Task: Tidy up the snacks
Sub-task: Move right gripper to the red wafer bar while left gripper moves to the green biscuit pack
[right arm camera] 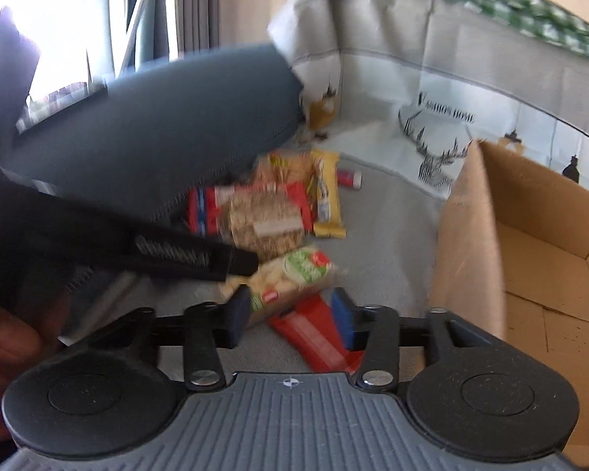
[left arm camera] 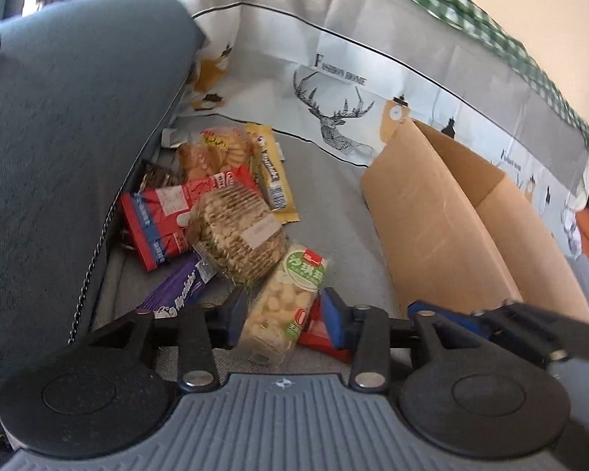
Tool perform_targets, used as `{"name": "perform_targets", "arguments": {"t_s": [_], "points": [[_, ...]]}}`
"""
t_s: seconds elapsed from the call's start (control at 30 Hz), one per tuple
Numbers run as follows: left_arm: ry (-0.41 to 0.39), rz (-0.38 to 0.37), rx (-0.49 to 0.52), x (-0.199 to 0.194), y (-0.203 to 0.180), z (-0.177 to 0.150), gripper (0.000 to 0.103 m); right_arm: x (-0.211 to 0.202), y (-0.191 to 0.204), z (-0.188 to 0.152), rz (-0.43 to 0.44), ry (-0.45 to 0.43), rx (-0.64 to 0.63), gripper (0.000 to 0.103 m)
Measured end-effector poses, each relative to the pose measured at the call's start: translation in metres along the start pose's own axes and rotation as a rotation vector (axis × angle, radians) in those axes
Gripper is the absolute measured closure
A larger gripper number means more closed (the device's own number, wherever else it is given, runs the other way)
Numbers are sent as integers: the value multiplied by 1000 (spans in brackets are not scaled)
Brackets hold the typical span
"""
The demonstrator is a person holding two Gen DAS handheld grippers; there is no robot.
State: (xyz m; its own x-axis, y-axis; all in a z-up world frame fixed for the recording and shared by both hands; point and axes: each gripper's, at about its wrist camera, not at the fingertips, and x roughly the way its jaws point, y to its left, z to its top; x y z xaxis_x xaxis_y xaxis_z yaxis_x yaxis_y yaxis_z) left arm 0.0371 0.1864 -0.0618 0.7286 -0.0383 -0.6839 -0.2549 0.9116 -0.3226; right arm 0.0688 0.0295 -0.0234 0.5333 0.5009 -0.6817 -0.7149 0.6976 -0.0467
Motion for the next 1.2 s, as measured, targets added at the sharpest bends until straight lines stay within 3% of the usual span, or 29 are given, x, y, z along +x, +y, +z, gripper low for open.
{"name": "perform_targets", "arguments": {"t_s": [0.13,0.23,0.4,0.6,0.67,0.8,0.87,0.93,1.2], "points": [[6,-3,-46,2,10,3,47,26,2,-2,-33,62,-15,25],[6,-3,-61,-1,14,3,45,46,3,-3,-50,101,-27,16],[11,-3,-73,-4,16,2,39,71,-3,-8,-87,162,-26,13],[7,-10,-57,-5,14,2,36,85,-17,-15,-40,240,76,15],[6,-12,-56,-6,14,1,35,84,-22,-17,-10,248,122,22],[6,-17,-51,-9,14,1,34,74,-20,-17,45,224,126,68],[5,-20,-55,-10,15,0,34,68,-16,-17,82,216,127,76],[4,-22,-62,-13,16,0,34,59,-12,-16,105,206,118,94],[3,-18,-64,-19,17,-2,32,24,-3,-23,111,185,105,96]]}}
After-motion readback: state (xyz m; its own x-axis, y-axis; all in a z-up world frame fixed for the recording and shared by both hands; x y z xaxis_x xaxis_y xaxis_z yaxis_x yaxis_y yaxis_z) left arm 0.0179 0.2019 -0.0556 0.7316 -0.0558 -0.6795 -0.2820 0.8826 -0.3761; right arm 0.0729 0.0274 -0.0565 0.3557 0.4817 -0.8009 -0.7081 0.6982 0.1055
